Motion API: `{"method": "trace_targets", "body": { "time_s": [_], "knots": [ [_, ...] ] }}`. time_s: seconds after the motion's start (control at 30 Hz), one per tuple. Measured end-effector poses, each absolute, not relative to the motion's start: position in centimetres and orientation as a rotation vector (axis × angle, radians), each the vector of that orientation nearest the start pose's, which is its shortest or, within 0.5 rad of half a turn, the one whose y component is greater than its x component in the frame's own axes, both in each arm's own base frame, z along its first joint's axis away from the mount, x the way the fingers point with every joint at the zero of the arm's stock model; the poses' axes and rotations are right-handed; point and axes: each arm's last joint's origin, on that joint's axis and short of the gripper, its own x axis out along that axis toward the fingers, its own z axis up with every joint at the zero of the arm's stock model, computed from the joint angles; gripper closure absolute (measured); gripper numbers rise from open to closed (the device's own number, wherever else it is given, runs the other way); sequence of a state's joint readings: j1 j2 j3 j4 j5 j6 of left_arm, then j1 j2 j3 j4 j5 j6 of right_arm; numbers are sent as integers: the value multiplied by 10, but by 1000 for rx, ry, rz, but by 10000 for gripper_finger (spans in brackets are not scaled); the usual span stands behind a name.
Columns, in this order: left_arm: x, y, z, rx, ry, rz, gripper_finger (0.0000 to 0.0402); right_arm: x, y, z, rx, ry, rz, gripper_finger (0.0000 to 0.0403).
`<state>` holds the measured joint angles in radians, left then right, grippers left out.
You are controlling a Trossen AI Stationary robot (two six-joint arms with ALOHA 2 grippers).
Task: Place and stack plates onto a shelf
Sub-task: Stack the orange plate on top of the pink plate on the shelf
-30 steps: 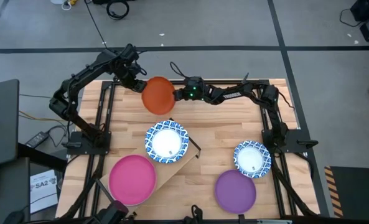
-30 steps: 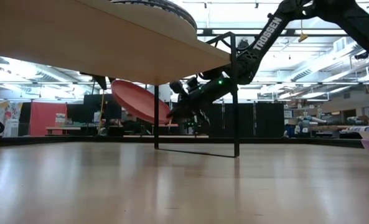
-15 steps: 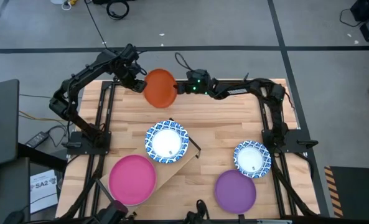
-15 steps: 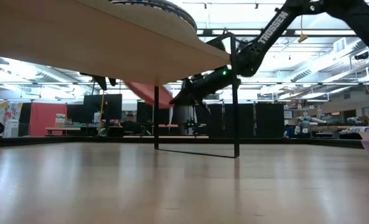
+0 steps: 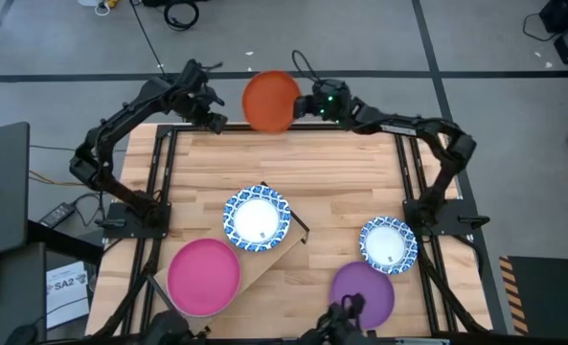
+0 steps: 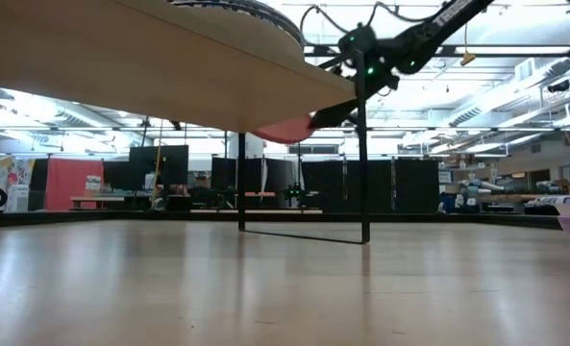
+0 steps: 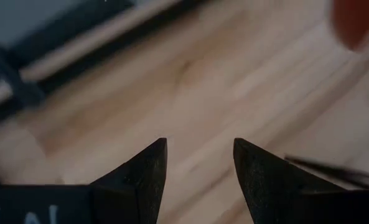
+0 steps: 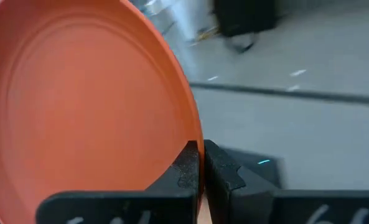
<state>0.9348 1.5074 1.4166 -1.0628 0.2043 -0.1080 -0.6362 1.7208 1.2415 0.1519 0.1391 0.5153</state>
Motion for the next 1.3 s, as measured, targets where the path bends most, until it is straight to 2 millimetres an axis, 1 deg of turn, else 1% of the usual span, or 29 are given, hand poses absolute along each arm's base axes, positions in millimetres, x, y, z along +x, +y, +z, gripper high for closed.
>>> {"method": "trace_targets", "body": {
  "time_s": [0.13,0.23,0.37,0.53,0.67,0.83,1.03,1.3],
  "knots": [
    [181,232,336,-641,780,724,210,298,-238,292,491,121,-955,389],
    [186,232,354,-567,624,727,210,291,-236,303,463,107,-979,389],
    [200,231,372,-464,442,696,210,288,-232,311,439,93,-972,389],
    [222,224,388,-346,285,654,210,290,-229,312,437,91,-960,389],
    [232,219,392,-293,242,726,210,293,-226,312,436,93,-946,389],
    [235,215,393,-271,240,802,210,298,-221,315,429,65,-921,389],
    [235,215,393,-266,239,816,210,304,-213,318,422,34,-889,389],
    [235,215,392,-266,242,817,210,308,-209,320,419,19,-869,389]
  ]
}}
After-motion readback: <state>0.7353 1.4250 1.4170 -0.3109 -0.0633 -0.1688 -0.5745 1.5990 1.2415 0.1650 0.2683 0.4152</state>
